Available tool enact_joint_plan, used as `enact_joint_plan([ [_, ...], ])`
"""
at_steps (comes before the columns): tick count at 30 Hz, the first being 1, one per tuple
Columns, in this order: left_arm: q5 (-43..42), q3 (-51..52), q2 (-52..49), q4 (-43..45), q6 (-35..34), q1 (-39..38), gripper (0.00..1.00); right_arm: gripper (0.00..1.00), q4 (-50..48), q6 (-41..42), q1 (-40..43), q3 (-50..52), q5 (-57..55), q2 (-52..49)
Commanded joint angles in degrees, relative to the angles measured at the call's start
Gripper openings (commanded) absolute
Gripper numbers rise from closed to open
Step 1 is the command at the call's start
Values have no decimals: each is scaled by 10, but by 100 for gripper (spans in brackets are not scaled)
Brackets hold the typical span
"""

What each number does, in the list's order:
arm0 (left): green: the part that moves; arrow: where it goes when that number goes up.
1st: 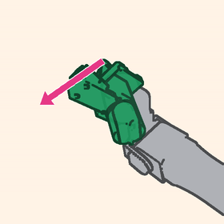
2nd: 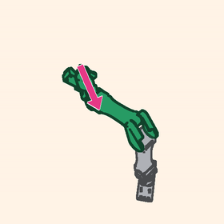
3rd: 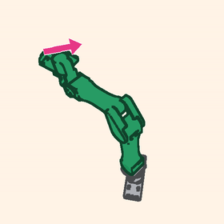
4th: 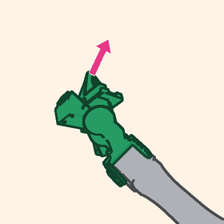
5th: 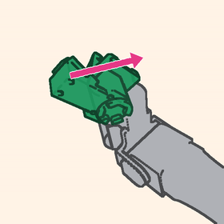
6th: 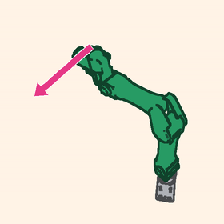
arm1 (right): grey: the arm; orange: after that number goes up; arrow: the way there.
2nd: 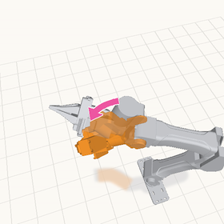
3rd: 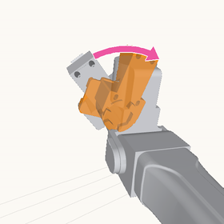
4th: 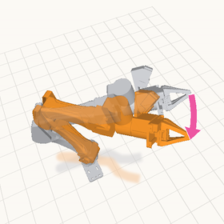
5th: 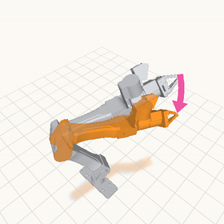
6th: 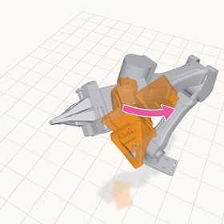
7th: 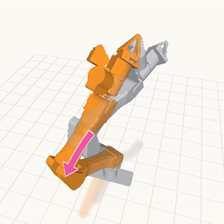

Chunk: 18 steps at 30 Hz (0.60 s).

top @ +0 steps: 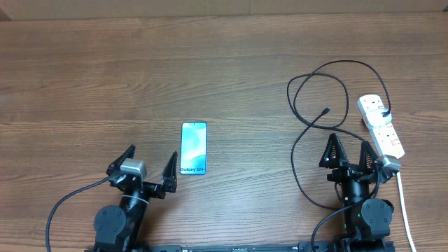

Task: Plug charger to phone and switch on socket
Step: 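Move the left gripper over the phone and lower onto it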

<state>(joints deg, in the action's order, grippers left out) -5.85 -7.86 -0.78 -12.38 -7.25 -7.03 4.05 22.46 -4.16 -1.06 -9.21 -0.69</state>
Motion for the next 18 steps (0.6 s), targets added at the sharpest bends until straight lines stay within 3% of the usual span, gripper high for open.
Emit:
enact_joint_plan([
  [1,-13,-49,-13,-16,-23,3,100,100,-3,-2,2,6,1,5],
  [11,-79,-232,-221,-57,-48,2,100,100,-3,-2,2,6,1,5],
  [18,-114,-445,-444,-225,-47,2,100,100,-3,-2,2,6,1,5],
])
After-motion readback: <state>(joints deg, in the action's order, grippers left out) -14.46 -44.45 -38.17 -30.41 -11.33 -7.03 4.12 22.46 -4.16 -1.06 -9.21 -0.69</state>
